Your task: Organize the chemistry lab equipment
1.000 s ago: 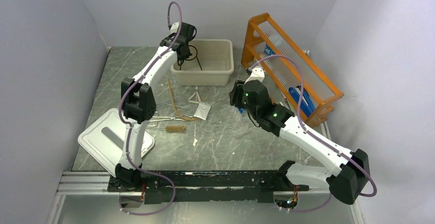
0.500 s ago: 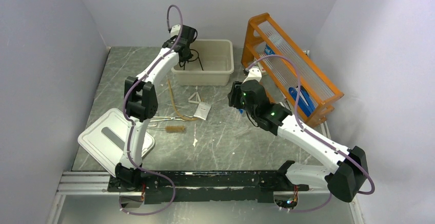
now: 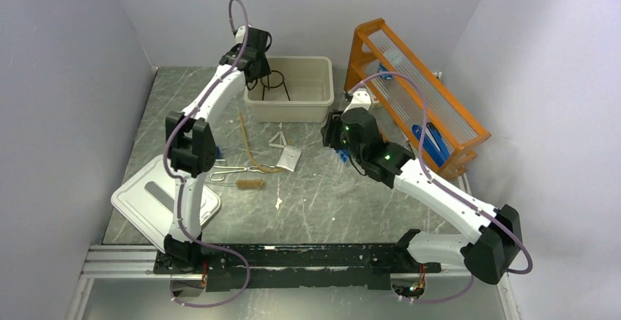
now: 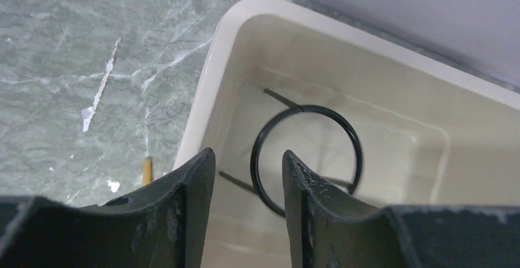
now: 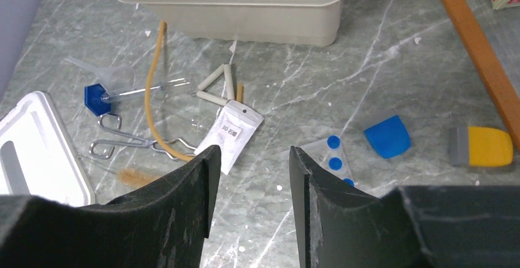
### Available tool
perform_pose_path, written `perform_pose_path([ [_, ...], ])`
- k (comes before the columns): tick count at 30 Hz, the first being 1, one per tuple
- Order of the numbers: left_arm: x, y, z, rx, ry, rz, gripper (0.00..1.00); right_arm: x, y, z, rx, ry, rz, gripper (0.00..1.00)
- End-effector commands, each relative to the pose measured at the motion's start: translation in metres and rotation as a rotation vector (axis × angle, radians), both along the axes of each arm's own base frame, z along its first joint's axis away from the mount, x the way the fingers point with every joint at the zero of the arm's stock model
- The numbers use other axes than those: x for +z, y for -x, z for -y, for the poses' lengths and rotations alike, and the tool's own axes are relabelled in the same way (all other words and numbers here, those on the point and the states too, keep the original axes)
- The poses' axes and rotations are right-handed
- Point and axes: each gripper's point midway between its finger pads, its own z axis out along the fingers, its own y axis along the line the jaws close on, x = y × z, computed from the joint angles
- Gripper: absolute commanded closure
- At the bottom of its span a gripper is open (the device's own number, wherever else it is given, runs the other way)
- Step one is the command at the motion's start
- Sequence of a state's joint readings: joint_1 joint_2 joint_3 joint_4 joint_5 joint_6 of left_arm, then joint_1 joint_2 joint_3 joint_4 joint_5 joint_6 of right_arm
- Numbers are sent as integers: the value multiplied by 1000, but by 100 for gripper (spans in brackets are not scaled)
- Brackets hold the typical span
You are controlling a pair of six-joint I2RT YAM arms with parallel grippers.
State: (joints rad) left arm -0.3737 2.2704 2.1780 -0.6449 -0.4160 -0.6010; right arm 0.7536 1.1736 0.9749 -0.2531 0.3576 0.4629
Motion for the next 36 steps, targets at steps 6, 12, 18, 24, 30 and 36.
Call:
perform_pose_path([
  [6,136,54,-30,-109,-14,199,36,-5,-6,-41,141,-20,-47,49],
  [12,129,115,-50,-214,-10,138,22,-31,1,-80,252,-13,-134,49],
  [18,58,192,-73,-262,-59,-35,22,-60,10,-113,305,27,-191,49],
  [24,-3,248,-84,-233,-2,-122,30,-85,13,-138,334,49,-243,51],
  [30,-43,263,-108,-65,14,-174,35,-101,14,-152,344,28,-274,54],
  [36,-72,257,-119,49,71,-211,30,-109,19,-157,349,20,-290,54],
])
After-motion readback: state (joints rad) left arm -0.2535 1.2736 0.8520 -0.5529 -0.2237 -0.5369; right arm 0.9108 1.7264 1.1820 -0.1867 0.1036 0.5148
